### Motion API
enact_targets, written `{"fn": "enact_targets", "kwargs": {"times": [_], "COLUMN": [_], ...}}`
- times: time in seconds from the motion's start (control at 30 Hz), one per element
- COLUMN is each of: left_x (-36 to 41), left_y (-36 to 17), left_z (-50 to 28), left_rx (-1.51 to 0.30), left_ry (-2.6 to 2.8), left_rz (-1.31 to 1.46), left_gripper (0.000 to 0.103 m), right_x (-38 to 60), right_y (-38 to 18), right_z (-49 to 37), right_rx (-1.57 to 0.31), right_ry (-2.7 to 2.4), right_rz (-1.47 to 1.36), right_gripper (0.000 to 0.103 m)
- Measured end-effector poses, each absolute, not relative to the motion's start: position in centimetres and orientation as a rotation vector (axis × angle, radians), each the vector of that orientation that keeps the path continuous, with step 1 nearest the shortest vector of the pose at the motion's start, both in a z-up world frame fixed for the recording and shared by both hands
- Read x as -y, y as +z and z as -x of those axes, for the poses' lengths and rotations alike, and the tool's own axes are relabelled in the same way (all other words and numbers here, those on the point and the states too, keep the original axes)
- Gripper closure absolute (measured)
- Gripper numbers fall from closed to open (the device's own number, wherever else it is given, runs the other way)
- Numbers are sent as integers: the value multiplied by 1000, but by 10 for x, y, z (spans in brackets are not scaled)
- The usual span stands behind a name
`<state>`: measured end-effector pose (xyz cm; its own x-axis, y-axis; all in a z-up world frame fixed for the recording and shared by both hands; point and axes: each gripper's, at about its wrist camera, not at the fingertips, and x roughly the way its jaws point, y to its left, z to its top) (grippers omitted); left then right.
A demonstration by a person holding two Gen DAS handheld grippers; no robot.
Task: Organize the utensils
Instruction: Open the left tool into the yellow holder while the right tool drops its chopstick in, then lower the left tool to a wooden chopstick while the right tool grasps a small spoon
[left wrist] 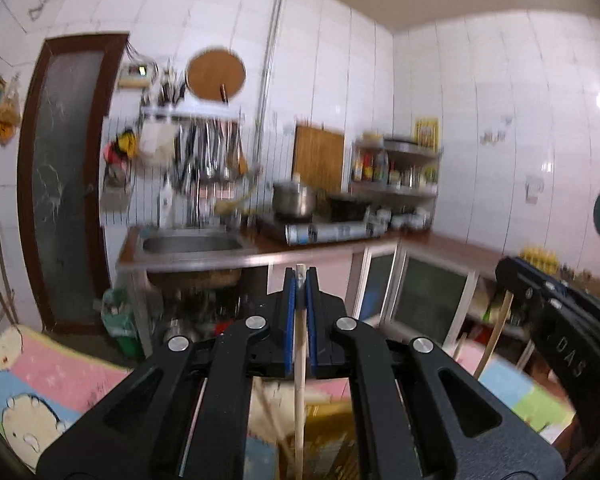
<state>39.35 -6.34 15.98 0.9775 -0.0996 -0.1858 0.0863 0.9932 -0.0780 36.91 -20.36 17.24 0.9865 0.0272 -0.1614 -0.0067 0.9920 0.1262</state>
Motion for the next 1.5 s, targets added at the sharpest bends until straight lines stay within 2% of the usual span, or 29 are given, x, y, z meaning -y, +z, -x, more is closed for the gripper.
{"fn": "enact_targets", "kwargs": {"times": [0.13, 0.17, 0.2, 0.23, 0.27, 0.3, 0.43, 0.5, 0.63, 1.03, 1.13, 1.3, 1.37, 1.5], "left_x": [51, 46, 40, 35, 30, 24, 2, -9, -21, -8, -1, 11, 14, 18], "left_y": [137, 138, 141, 144, 148, 152, 159, 156, 135, 24, 5, -14, -16, -24], "left_z": [-402, -401, -399, -397, -393, -385, -362, -349, -322, -286, -281, -278, -277, -273], "left_rx": [-276, -289, -308, -312, -311, -300, -355, -374, -444, -737, -784, -827, -827, -832], "left_ry": [-81, -82, -75, -66, -48, -30, -23, -4, 16, 37, 30, 19, 21, 18], "left_rz": [80, 85, 88, 89, 92, 94, 89, 97, 80, 19, 18, -9, -18, -14], "left_gripper": [99, 92, 67, 50, 25, 19, 15, 6, 5, 5, 5, 5, 5, 6], "right_x": [214, 218, 221, 225, 228, 230, 239, 244, 243, 221, 214, 209, 208, 205], "right_y": [147, 145, 145, 145, 145, 146, 145, 135, 105, -16, -31, -44, -44, -45], "right_z": [-376, -376, -375, -371, -364, -359, -337, -322, -297, -257, -255, -257, -256, -258], "right_rx": [-244, -279, -295, -301, -290, -284, -339, -385, -469, -762, -814, -866, -867, -884], "right_ry": [35, 41, 41, 22, 0, -11, -46, -55, -72, -92, -82, -70, -67, -61], "right_rz": [-139, -140, -141, -137, -130, -118, -102, -109, -89, -95, -87, -95, -97, -108], "right_gripper": [96, 92, 68, 45, 25, 25, 25, 25, 25, 29, 37, 59, 62, 75]}}
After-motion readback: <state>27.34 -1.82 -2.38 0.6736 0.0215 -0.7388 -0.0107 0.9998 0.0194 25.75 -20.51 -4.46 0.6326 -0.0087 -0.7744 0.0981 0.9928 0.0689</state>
